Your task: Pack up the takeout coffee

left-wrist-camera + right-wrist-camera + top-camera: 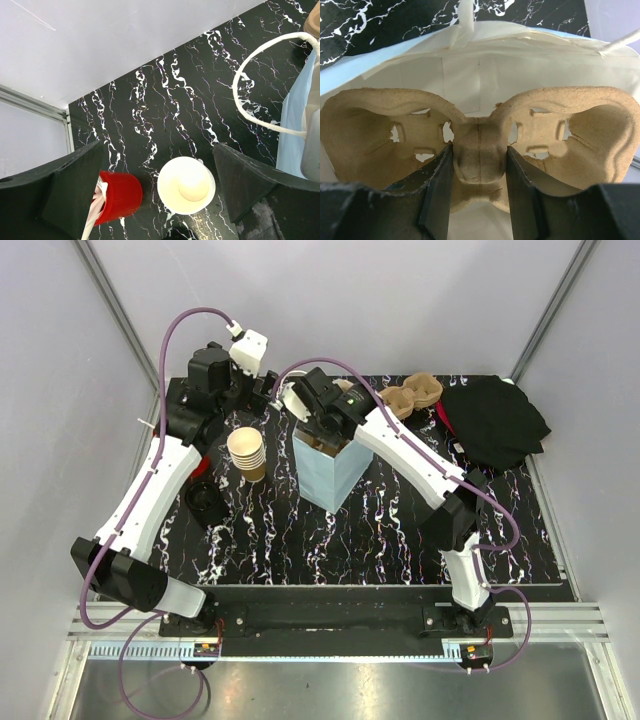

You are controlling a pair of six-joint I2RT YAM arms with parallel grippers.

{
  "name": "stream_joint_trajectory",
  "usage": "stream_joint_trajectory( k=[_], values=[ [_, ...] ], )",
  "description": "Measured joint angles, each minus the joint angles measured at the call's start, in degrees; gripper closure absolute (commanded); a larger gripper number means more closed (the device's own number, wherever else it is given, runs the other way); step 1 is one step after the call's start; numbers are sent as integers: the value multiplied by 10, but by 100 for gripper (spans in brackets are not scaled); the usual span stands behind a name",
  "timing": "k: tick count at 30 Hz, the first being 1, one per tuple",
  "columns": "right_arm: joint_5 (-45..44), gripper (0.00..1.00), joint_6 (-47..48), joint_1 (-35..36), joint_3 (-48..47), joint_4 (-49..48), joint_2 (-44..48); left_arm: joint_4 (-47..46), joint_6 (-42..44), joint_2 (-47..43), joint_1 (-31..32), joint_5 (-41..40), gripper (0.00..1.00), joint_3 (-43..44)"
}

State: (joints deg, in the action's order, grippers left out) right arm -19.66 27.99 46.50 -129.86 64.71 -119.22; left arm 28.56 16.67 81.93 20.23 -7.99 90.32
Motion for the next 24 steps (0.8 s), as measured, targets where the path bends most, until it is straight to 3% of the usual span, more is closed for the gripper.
stream_joint_trajectory(
  k=[24],
  values=[
    [89,64,-35,-14,-2,16,-17,-13,0,0,-2,-5,1,-17]
  ],
)
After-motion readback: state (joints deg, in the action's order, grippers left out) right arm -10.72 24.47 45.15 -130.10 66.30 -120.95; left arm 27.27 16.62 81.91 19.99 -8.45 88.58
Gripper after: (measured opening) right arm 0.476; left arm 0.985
